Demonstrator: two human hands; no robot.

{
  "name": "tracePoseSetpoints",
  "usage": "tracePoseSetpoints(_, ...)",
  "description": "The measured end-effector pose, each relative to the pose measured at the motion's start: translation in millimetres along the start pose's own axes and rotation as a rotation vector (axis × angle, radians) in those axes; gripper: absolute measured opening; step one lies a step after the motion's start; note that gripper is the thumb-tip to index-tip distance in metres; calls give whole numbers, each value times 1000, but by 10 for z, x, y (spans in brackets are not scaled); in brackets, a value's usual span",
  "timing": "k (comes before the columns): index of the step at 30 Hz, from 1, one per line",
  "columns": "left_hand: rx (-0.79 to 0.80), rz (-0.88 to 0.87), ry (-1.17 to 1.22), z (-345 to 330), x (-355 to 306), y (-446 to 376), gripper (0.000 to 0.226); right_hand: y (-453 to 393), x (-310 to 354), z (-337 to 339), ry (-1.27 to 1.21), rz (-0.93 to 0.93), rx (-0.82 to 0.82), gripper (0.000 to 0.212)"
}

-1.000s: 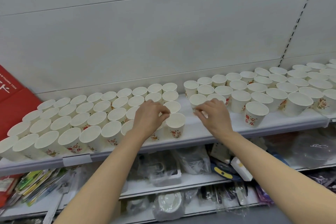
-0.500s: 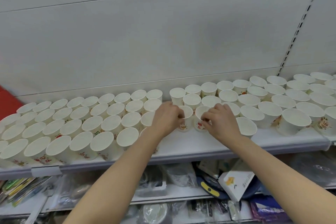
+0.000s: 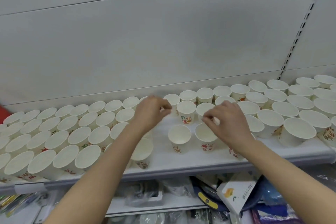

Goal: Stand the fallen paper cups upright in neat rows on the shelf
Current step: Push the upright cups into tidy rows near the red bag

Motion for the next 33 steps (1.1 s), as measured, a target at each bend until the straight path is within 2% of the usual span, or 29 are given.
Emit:
tracePoseSetpoints(2, 36, 21, -131, -113, 88, -285, 18, -311, -62, -97, 28, -63, 74, 3)
tracePoseSetpoints(5, 147, -52, -280, -376, 85, -550, 31, -626, -133, -338, 36, -126, 290, 11)
tracePoseSetpoints(7, 174, -104, -320, -502, 75, -654, 28, -713, -127, -496, 50, -137, 407, 15)
tracePoseSetpoints(9, 171, -127, -355, -539, 91, -708, 17, -726, -118, -607, 86, -122, 454, 16)
tracePoseSetpoints(15, 176, -152, -462, -514, 277, -726, 13, -696, -221, -758, 110, -172, 470, 12)
tracePoseSetpoints(19, 118, -157, -300, -420, 258, -611, 23, -671, -148, -803, 92, -146, 458, 12)
tracePoseSetpoints(22, 24, -107, -176, -201, 194, -397, 15, -686, -97, -815, 86, -127, 433, 11)
tracePoseSetpoints(24, 86, -82, -28, -71, 163, -188, 10, -681, -67, -815, 74, -114, 439, 10)
tracePoseSetpoints(26, 175, -154, 117, 26, 68, 80, 9, -670, -35, -817, 12, -89, 454, 7)
tracePoseSetpoints(27, 201, -213, 149, 59, -1, 218, 16, -669, -15, -821, -29, -78, 466, 6)
tracePoseSetpoints(30, 194, -360, 49, 20, -211, 508, 35, -688, 41, -861, -109, -46, 482, 4)
tracePoseSetpoints(33, 132, -416, -56, -73, -259, 579, 22, -704, 116, -921, -134, -22, 495, 4)
Point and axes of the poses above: each hand's wrist, its own y-axis away from the middle knuckle, its own z-axis out of the back of the hand, x = y × z, the point moved 2 cm from there along -y, towards the middle knuckle, and after that the axes turned 14 degrees about -y, right-handed, at the moved point
